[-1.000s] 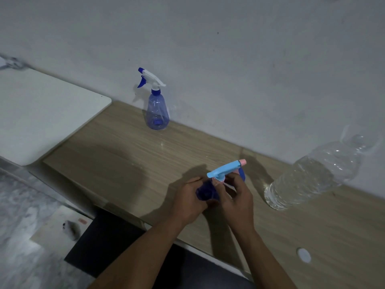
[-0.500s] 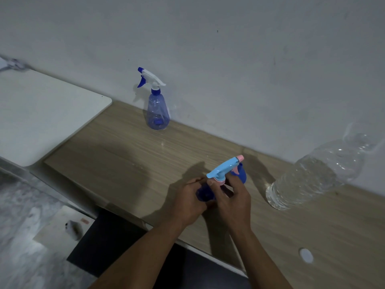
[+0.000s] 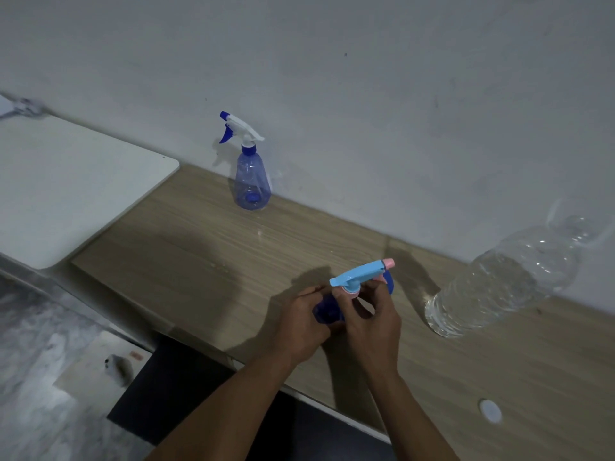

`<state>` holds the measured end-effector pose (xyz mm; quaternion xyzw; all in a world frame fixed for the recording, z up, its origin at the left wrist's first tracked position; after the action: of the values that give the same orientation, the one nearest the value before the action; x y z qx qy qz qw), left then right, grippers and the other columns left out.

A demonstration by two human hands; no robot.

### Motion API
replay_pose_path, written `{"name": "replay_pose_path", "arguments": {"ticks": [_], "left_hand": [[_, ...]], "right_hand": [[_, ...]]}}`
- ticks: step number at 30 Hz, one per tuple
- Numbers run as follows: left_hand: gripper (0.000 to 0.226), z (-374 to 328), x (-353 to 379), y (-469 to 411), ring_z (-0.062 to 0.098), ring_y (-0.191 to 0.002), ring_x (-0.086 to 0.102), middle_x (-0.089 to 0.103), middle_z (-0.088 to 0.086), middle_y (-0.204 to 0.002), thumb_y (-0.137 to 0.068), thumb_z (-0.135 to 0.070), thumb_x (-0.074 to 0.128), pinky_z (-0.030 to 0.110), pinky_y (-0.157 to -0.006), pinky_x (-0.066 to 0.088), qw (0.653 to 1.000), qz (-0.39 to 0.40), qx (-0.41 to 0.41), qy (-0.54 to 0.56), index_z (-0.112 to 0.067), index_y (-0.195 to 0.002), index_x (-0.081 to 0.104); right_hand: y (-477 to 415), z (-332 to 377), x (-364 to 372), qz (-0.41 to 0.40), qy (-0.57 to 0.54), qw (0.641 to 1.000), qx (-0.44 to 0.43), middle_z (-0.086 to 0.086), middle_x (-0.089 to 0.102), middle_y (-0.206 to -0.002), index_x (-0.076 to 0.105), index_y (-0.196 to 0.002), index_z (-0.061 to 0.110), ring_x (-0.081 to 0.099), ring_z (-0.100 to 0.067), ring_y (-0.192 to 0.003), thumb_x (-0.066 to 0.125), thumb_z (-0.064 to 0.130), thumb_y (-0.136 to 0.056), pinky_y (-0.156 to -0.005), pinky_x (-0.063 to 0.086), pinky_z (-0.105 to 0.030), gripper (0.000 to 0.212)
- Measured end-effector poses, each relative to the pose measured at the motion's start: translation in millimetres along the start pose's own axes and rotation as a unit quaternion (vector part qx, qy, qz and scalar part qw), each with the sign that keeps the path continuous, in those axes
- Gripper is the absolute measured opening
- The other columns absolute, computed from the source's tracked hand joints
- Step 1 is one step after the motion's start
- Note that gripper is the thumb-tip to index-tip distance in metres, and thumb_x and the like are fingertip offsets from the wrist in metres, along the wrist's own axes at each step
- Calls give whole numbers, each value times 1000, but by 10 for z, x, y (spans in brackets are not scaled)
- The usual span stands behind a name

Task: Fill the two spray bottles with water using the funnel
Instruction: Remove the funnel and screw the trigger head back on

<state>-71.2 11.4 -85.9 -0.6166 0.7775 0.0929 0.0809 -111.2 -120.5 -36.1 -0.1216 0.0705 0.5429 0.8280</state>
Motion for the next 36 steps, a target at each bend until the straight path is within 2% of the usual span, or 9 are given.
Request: {"name": "replay_pose_path", "arguments": {"ticks": [3, 6, 10, 16, 20, 25, 28, 32, 36], "left_hand": [[62, 30, 18, -11, 10, -115, 66, 68, -9, -125, -67, -22, 89, 38, -98, 56, 1000, 5, -10, -4, -22, -125, 69], [60, -12, 14, -5, 12, -114, 66, 68, -7, -124, -69, -14, 89, 34, -99, 56, 1000, 11, 0, -1, -20, -125, 69], [60, -60, -7, 15, -2, -108, 63, 64, -13, -124, -74, -9, 86, 10, -92, 50, 999, 25, 18, -16, -22, -129, 66], [61, -42, -7, -2, 6, -113, 66, 68, -8, -123, -72, -2, 86, 26, -97, 55, 1000, 13, 6, 18, -17, -128, 67], [62, -35, -5, -2, 9, -114, 66, 68, -6, -124, -73, -1, 85, 30, -98, 56, 1000, 12, 6, 12, -15, -129, 67], [60, -16, -8, 3, 10, -115, 65, 67, -5, -126, -73, -3, 82, 32, -99, 55, 1000, 13, 3, -27, -17, -129, 67], [60, -28, -4, 12, 8, -114, 65, 68, -9, -124, -74, -7, 85, 29, -98, 56, 1000, 17, -2, -21, -20, -130, 67], [61, -62, 1, 16, -6, -110, 63, 65, -20, -117, -76, 4, 82, 11, -90, 51, 1000, 25, 0, -6, -25, -126, 64], [62, -45, -6, 1, 6, -111, 66, 67, -11, -122, -72, -3, 86, 19, -94, 53, 1000, 16, 6, 1, -18, -129, 66]], "right_hand": [[24, 63, -10, 14, 10, 999, -35, 21, 71, -101, 69, -110, 29, 69, -1, -96, 66, 28, -97, -77, 56, -22, 14], [35, 43, -36, 3, 29, 999, -39, 20, 72, -100, 69, -111, 26, 69, -2, -95, 63, 28, -98, -79, 59, -31, 15], [25, -5, -25, -2, 5, 1000, -17, 22, 70, -103, 67, -108, 23, 67, 3, -101, 69, 21, -94, -87, 58, -25, 14], [32, 43, -9, 6, 1, 1000, -22, 27, 70, -101, 68, -108, 27, 65, 7, -99, 67, 19, -97, -79, 52, -11, 14], [42, 94, 20, 15, -10, 999, -27, 33, 67, -99, 64, -106, 32, 64, 11, -97, 66, 16, -97, -76, 52, -11, 19], [28, 18, 22, -5, -24, 1000, -5, 29, 67, -103, 64, -106, 28, 63, 11, -99, 73, 21, -91, -78, 52, -10, 19], [42, 16, 11, 3, -20, 1000, -18, 28, 68, -104, 65, -110, 23, 65, 8, -100, 70, 19, -93, -80, 54, -14, 18], [39, -35, -2, -6, -11, 1000, -23, 21, 70, -102, 66, -109, 17, 67, 0, -101, 67, 19, -96, -84, 57, -22, 13], [40, -7, -16, -17, -8, 1000, -13, 27, 68, -103, 67, -111, 22, 63, 8, -102, 71, 23, -93, -84, 54, -16, 19]]}}
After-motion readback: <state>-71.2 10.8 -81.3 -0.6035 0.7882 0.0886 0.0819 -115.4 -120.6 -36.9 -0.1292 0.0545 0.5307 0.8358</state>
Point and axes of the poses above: each hand's wrist, its own y-axis away from the middle knuckle, its own x-axis out of the palm, z = x × y, the point moved 8 cm from there along -y, towards the middle knuckle
